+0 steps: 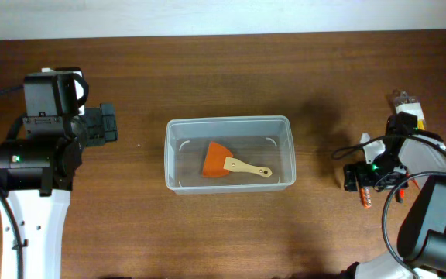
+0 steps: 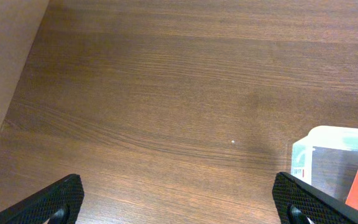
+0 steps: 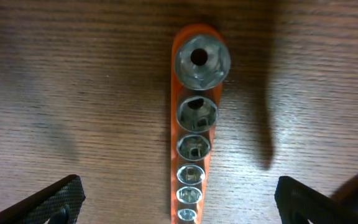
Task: Pack container
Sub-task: 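Lower the right gripper and close it on the socket strip's end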
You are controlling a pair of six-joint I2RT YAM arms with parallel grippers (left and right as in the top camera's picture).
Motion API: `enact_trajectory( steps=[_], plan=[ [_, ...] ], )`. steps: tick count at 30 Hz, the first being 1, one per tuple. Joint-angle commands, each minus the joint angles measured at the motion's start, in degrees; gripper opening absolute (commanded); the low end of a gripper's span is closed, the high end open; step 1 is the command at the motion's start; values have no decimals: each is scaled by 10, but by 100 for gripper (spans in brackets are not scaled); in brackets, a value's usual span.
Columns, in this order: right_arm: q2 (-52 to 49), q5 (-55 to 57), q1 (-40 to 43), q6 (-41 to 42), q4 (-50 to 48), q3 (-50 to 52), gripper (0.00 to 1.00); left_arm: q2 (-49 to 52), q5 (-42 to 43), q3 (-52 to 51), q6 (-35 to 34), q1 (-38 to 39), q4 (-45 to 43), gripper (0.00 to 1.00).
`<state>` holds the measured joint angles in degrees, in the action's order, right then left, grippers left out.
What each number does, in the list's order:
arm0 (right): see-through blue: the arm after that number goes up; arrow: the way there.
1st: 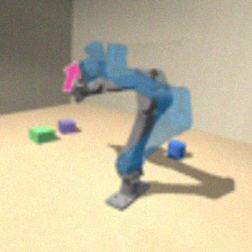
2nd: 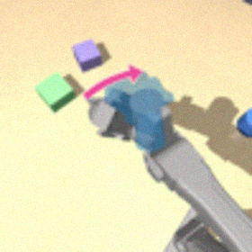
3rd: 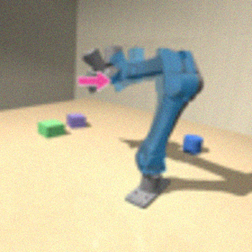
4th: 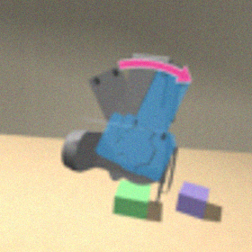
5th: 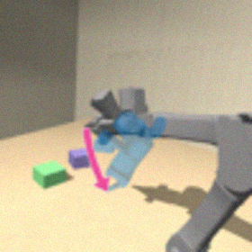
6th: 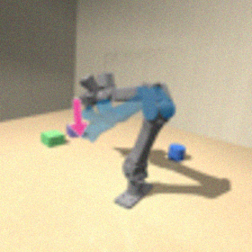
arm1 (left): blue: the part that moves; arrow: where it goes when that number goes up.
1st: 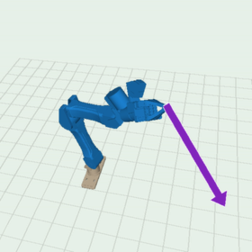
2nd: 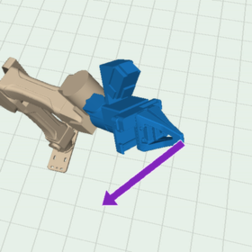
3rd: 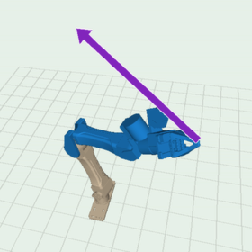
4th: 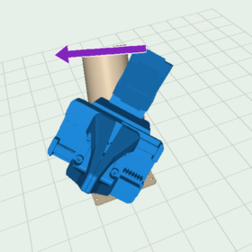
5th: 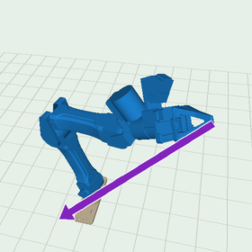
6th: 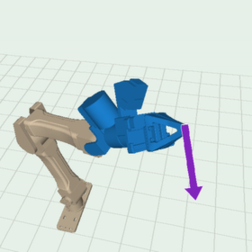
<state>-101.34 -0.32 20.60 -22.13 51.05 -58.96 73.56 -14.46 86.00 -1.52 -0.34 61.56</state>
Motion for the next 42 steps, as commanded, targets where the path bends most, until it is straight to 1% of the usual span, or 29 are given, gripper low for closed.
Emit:
enact_trajectory(
  steps=[1,17,42],
  plan=[
    [-3,2,1,-4,-2,5,99,-2,-8,13,-6,1,0,99],
    [-3,10,1,-5,-33,5,99,-2,-8,13,-6,1,0,99],
    [-4,9,1,0,-51,5,99,-2,-8,13,-6,1,0,99]
  ],
)
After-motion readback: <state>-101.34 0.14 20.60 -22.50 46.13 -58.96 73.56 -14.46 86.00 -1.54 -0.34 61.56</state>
